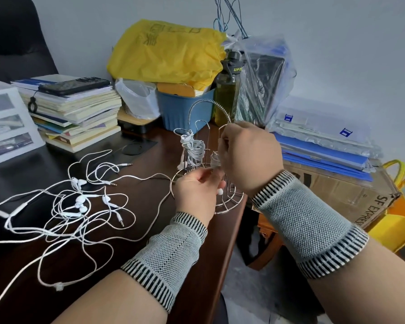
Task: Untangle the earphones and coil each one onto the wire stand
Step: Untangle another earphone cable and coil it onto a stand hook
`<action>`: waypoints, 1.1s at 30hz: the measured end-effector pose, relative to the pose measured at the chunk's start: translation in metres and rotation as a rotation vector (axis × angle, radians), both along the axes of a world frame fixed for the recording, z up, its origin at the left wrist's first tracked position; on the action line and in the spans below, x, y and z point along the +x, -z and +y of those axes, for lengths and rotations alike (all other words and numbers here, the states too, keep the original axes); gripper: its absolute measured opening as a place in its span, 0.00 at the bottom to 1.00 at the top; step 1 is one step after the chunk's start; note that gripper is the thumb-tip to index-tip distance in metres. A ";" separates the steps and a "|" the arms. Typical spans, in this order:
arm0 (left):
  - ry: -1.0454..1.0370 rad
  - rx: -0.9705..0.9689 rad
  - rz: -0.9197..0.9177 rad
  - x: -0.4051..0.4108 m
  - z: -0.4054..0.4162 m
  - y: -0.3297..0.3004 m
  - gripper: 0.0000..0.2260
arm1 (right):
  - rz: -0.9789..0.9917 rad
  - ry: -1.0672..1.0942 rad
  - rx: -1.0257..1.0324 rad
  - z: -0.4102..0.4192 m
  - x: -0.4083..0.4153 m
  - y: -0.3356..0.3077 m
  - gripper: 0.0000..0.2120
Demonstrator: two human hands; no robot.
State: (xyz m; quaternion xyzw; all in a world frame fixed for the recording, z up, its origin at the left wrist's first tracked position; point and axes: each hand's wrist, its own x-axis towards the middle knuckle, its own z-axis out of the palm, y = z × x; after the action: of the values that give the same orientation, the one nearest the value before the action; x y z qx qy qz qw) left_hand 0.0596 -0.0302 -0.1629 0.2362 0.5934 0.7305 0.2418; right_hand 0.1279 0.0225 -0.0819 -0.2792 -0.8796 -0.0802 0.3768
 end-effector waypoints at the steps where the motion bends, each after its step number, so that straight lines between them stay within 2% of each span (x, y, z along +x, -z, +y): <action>1: 0.002 -0.008 0.006 0.000 -0.001 0.000 0.06 | -0.046 0.042 0.001 -0.003 -0.002 -0.002 0.09; 3: 0.000 -0.024 0.017 0.001 -0.002 -0.003 0.08 | -0.145 0.093 -0.015 -0.010 -0.009 -0.009 0.08; 6: -0.041 -0.091 0.127 -0.001 -0.002 -0.002 0.16 | -0.255 0.089 -0.020 -0.021 -0.017 -0.015 0.08; 8: -0.060 -0.092 0.129 -0.005 0.001 0.002 0.15 | -0.317 0.079 -0.018 -0.026 -0.018 -0.009 0.07; 11: -0.004 -0.138 0.130 -0.008 -0.001 0.002 0.13 | -0.202 0.069 0.142 -0.029 -0.014 0.004 0.01; 14: -0.007 -0.183 0.299 -0.010 -0.002 -0.003 0.24 | -0.103 0.023 0.245 -0.030 -0.007 0.020 0.03; 15: 0.034 -0.143 0.184 -0.012 -0.006 -0.010 0.27 | -0.086 0.007 0.263 -0.029 -0.005 0.028 0.03; 17: 0.135 -0.064 0.074 -0.010 -0.006 -0.006 0.27 | -0.008 -0.008 0.223 -0.027 0.002 0.039 0.05; 19: 0.124 -0.099 0.110 -0.007 0.000 0.003 0.22 | 0.092 -0.037 0.122 -0.023 0.010 0.050 0.06; 23: 0.050 -0.007 0.062 0.000 0.002 0.003 0.11 | 0.242 -0.145 -0.019 -0.016 0.021 0.062 0.12; 27: 0.056 0.012 -0.015 0.000 0.000 -0.002 0.09 | 0.161 -0.110 0.046 -0.016 0.016 0.061 0.06; 30: 0.099 -0.106 0.016 -0.001 -0.003 -0.007 0.15 | 0.064 -0.054 0.140 -0.017 0.009 0.061 0.05; 33: 0.150 -0.042 -0.109 0.000 -0.005 -0.009 0.19 | 0.057 -0.018 0.188 -0.017 0.008 0.063 0.05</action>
State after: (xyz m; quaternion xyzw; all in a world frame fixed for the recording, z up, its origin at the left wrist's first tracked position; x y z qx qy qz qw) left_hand 0.0594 -0.0356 -0.1534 0.2345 0.5751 0.7096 0.3327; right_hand 0.1358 0.0056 -0.1451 -0.2366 -0.8596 -0.1509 0.4270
